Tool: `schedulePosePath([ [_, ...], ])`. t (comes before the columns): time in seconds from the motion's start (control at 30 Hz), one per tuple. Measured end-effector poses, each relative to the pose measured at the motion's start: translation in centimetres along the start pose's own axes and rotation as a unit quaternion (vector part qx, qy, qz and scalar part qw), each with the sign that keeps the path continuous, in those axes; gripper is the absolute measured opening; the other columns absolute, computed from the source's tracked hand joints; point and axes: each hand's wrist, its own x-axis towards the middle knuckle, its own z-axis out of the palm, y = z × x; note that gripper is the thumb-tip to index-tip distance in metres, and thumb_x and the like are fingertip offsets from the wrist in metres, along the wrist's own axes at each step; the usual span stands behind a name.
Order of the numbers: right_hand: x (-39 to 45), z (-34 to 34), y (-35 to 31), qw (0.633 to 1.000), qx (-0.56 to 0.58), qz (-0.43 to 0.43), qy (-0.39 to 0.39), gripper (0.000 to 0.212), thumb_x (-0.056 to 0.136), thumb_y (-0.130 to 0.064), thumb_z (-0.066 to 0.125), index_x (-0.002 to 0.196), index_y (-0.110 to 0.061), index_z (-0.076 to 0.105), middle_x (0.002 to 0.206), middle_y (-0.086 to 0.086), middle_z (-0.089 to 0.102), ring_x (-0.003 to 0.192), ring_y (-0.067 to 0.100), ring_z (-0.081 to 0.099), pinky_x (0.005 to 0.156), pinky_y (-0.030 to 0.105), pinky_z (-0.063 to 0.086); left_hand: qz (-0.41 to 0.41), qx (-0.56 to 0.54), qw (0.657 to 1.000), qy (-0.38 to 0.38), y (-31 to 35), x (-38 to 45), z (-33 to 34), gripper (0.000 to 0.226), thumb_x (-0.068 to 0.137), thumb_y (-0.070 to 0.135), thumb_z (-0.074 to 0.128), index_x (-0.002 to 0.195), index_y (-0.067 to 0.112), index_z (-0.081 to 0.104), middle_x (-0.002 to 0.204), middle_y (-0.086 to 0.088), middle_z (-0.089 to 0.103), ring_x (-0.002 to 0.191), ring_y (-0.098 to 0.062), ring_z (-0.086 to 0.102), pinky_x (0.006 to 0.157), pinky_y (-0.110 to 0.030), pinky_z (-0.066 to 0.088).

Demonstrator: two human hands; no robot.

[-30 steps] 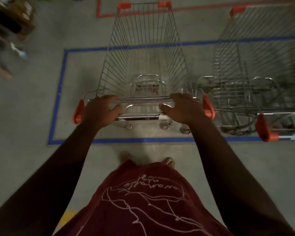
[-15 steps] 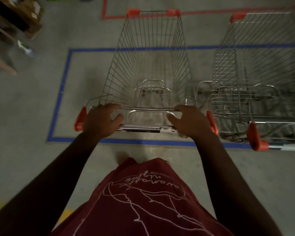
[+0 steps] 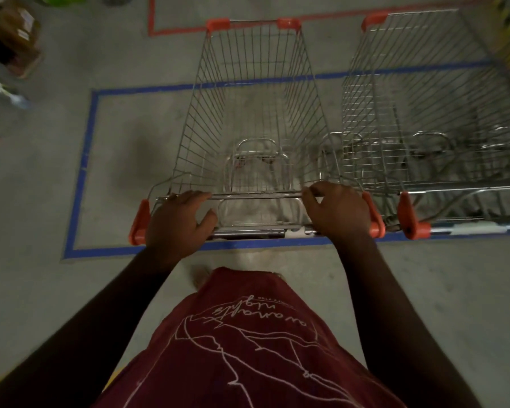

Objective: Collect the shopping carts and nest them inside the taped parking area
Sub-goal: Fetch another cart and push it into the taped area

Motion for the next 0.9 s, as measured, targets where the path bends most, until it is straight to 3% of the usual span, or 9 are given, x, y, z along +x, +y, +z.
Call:
schedulePosePath([
  [0.5,-0.2,-0.5,1.6,1.0,0.015,-0.018,-0.002,0.036,0.101,-0.052,0.051,0.108,-0.029,0.077,0.096,-0.001,0.08,0.086,0.025,0.074,0.073,0.033,0.053,-0.041,-0.001,0.999,0.015,1.9,-0.2,0.6,0.05,0.091,0.053,0.045,0.128,0.028,0.067,0.126,0.004,0.071,0.11,-0.024,0.066,0.094,-0.037,0.049],
  [0.63,-0.1,-0.4,1.8,0.999,0.015,-0.034,0.0,0.036,0.102,-0.051,0.051,0.107,-0.027,0.078,0.092,0.0,0.079,0.079,0.022,0.073,0.067,0.029,0.046,-0.049,-0.004,0.999,0.018,2.0,-0.4,0.5,0.051,0.09,0.053,0.046,0.128,0.028,0.067,0.126,0.004,0.07,0.112,-0.024,0.066,0.094,-0.037,0.05],
  [0.9,0.6,-0.8,1.5,0.998,-0.001,-0.061,-0.007,0.039,0.103,-0.049,0.049,0.101,-0.023,0.077,0.09,0.003,0.077,0.08,0.024,0.071,0.073,0.031,0.05,-0.057,-0.005,0.998,-0.007,2.5,0.0,-0.3,0.054,0.09,0.054,0.045,0.133,0.027,0.064,0.128,-0.002,0.07,0.11,-0.028,0.066,0.091,-0.04,0.053],
])
